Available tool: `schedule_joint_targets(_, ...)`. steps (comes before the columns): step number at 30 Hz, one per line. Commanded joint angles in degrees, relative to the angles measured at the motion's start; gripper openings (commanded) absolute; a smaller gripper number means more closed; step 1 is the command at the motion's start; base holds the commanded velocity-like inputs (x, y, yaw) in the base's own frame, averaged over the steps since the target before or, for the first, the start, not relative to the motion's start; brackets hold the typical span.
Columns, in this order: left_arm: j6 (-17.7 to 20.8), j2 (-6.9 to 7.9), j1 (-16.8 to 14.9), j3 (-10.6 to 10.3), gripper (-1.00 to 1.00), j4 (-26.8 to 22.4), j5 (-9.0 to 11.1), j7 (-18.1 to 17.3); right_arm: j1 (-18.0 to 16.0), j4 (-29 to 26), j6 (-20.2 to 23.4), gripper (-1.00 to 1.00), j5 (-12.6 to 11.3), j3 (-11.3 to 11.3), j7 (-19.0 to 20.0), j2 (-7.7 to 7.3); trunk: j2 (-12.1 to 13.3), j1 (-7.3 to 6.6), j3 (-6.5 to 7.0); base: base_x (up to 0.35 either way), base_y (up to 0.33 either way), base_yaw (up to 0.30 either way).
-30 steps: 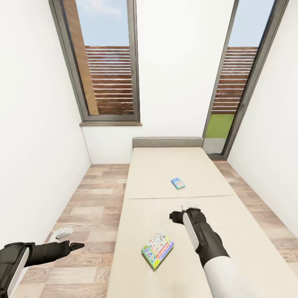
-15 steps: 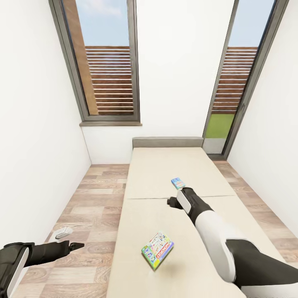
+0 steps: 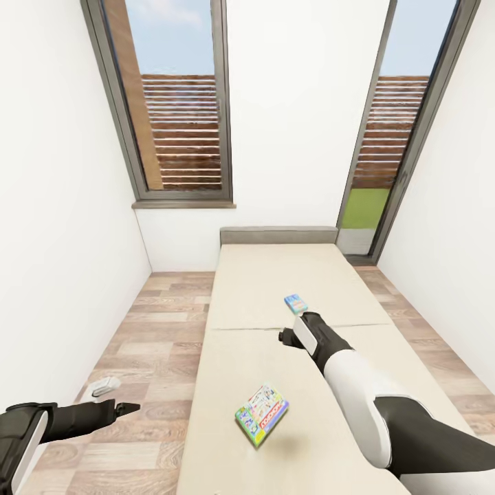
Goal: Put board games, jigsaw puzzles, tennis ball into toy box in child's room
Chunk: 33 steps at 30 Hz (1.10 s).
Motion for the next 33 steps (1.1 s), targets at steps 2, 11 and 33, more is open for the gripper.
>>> schedule_joint_targets(2,0.4,0.0,-0.1,0.1,1.0,0.0,0.0,-0.2,0.0,0.0,0.0,1.0,-0.4,-0.3,-0.4,0.06,-0.1,0.03,-0.29,0.0,0.0,0.0)
schedule_joint_targets(11,0.4,0.1,-0.1,0.2,1.0,0.0,0.0,-0.2,0.0,0.2,-2.3,1.0,-0.4,-0.1,-0.4,0.06,-0.1,0.03,-1.11,0.0,0.0,0.0)
schedule_joint_targets(33,0.4,-0.03,-0.1,0.0,1.0,0.0,0.0,-0.2,0.3,0.2,-3.3,1.0,-0.2,0.2,0.2,0.06,-0.1,0.03,-3.18,0.0,0.0,0.0)
